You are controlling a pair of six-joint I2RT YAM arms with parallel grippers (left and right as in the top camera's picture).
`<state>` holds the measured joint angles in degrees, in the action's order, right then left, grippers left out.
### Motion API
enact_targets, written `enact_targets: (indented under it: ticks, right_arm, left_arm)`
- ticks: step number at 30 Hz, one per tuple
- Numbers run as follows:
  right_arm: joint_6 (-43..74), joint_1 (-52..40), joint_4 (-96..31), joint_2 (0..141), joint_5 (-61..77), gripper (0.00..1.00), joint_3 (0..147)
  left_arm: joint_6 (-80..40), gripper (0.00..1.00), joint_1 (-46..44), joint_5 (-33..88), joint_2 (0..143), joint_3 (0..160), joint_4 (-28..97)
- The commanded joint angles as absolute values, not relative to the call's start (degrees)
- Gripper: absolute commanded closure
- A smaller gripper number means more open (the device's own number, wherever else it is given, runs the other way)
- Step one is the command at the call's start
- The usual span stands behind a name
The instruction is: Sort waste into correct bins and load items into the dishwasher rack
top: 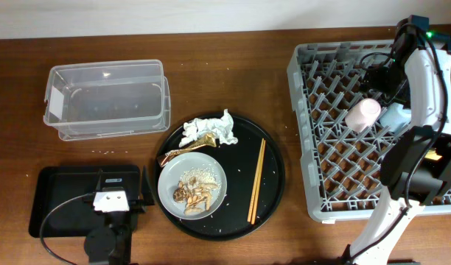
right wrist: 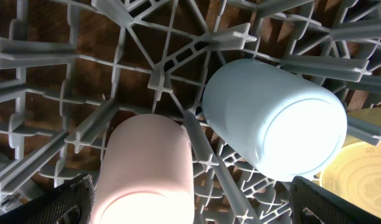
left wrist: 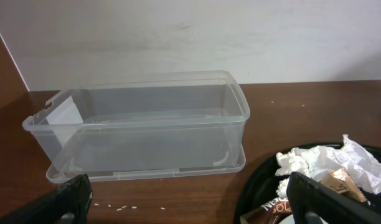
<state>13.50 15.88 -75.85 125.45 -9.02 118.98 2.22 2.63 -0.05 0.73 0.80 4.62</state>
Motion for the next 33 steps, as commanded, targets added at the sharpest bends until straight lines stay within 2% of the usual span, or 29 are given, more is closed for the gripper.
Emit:
enact_targets:
  ticks: [1, 4, 10, 13, 17, 22, 27, 33]
  right_arm:
    - [13.96, 15.84, -75.83, 125.73, -8.75, 0.02, 119.2]
    - [13.96, 15.81, -75.83, 125.73, -8.75, 0.02, 119.2]
    - [13.96, 15.84, -75.83, 125.73, -8.75, 0.02, 119.2]
    - [13.93, 15.81, -75.83, 125.73, -8.75, 0.02, 119.2]
    - [13.96, 15.81, -75.83, 125.73, -8.75, 0.02, 119.2]
    - [13.96, 15.84, -75.83, 125.73, -8.75, 0.02, 119.2]
    - [13.93, 15.84, -75.83, 125.73, -8.75, 0.02, 119.2]
    - [13.96, 15.81, -75.83, 125.73, -8.75, 0.02, 119.2]
  left_arm:
    - [3.11, 0.01, 2.39, -0.25, 0.36, 0.49, 4.75]
    - [3.03, 0.01, 2.39, 0.73, 0.34, 0.54, 2.55]
    - [-13.37, 0.01, 2.39, 49.36, 0.34, 0.54, -7.4]
    - [-15.07, 0.01, 2.39, 60.47, 0.34, 0.54, -15.99]
    - [-24.6, 0.01, 2.39, 55.77, 0.36, 1.26, -28.29]
    - [-23.11, 0.01, 2.39, 46.59, 2.31, 7.92, -20.91]
    - [-8.34, 0.01, 2.39, 40.8, 13.39, 22.39, 2.35]
    - [2.42, 0.01, 2.39, 29.78, 42.11, 52.31, 37.82]
